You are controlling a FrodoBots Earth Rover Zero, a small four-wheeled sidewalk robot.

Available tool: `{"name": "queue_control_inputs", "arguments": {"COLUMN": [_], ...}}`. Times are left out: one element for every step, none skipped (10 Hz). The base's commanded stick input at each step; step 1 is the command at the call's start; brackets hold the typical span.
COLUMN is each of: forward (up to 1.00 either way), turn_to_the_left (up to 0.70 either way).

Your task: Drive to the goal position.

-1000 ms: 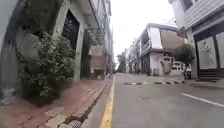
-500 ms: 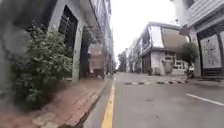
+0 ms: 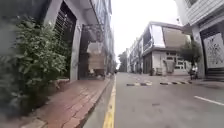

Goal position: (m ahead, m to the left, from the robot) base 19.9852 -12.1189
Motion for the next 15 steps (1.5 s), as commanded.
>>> {"name": "queue_control_inputs", "arguments": {"forward": [0.50, 0.50, 0.50, 0.50, 0.50, 0.50, 0.50, 0.50, 0.50, 0.50, 0.50, 0.50, 0.50, 0.50, 0.50], "turn_to_the_left": [-0.24, 0.00, 0.00, 0.00, 0.00, 0.00, 0.00, 0.00, 0.00, 0.00, 0.00, 0.00, 0.00, -0.10, -0.47]}}
